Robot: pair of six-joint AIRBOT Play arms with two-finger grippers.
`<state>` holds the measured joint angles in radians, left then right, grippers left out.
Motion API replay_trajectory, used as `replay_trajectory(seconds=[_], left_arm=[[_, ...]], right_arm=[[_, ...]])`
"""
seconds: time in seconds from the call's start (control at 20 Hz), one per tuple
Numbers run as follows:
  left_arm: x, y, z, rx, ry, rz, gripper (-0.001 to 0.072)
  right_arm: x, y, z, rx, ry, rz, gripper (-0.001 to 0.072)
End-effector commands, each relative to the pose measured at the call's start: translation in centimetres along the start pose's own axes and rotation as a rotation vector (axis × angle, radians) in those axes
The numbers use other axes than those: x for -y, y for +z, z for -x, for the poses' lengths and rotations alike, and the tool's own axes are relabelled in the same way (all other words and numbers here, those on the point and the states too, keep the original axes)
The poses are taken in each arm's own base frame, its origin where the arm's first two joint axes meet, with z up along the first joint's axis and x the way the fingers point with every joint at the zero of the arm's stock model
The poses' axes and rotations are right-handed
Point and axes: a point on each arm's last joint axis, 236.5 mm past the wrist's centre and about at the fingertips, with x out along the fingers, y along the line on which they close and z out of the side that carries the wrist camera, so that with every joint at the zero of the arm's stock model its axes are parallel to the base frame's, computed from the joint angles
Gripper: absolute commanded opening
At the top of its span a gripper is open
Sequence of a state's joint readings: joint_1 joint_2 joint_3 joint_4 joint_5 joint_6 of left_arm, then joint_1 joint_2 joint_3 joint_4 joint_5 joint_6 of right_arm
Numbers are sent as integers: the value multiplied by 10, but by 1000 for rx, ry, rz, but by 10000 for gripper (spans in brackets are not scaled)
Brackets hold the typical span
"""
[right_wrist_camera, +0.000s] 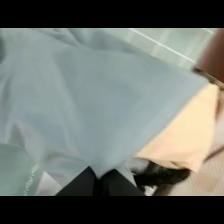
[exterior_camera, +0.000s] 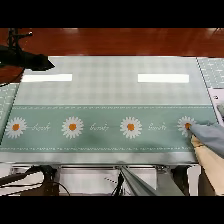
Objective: Fold the shirts.
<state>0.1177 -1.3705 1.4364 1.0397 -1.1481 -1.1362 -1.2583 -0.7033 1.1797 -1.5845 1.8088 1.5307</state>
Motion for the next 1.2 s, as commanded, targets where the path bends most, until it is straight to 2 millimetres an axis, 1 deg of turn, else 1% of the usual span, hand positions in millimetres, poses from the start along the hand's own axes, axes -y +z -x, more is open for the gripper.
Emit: replay_trajectory(seconds=[0.0,0.05,0.1,0.15,0.2,0.25,0.35,0.4,0.45,0.5,0.55,0.6,0.65,0.7,0.75,0.8,0.85,0.9,0.95,1.0,1.05,1.1,1.15], left_arm=[[-11,11,-8,42,27,-41,126],[-13,12,-10,48,32,-38,126],[-15,13,-12,53,35,-37,126],[-16,14,-13,54,37,-35,127],[-17,14,-14,56,38,-34,127],[-17,14,-15,54,38,-33,126],[-18,13,-16,52,37,-32,127],[-17,13,-16,50,36,-32,128],[-16,11,-15,44,32,-34,137],[-13,10,-12,39,26,-37,228],[-8,9,-8,29,14,-39,355],[0,8,-3,24,-9,-41,422],[8,9,2,21,-33,-43,449],[20,12,10,24,-65,-46,438],[31,17,18,40,-76,-59,379],[44,22,27,61,-67,-106,374],[54,24,33,69,-40,-158,374],[62,20,35,52,2,-195,374],[69,12,35,18,39,-206,374],[76,2,31,-31,62,-229,429],[86,-11,26,-85,70,-264,603],[96,-20,22,-124,77,-306,644],[103,-23,20,-138,102,-337,644]], right_arm=[[41,-16,5,-48,-145,-95,22],[50,-17,6,-49,-183,-93,22],[57,-19,9,-48,-214,-87,65],[62,-20,11,-48,-239,-88,236],[66,-21,12,-46,-253,-84,337],[67,-20,13,-40,-259,-78,366],[67,-12,13,-9,-257,-66,365],[58,-3,11,26,-217,-51,365],[35,10,8,77,-119,-19,365],[6,26,10,149,-1,28,365],[-33,50,22,261,161,61,365],[-74,72,44,379,340,75,370],[-119,92,78,501,559,79,447],[-154,100,113,582,754,98,466],[-184,97,146,624,926,139,465],[-206,85,160,611,1021,198,465],[-222,67,157,567,1032,288,465],[-232,47,140,520,969,405,466],[-236,32,119,480,870,514,465],[-237,19,95,450,761,631,466],[-240,7,76,427,680,728,517],[-247,-8,58,388,628,810,585],[-255,-22,42,339,599,870,604]])
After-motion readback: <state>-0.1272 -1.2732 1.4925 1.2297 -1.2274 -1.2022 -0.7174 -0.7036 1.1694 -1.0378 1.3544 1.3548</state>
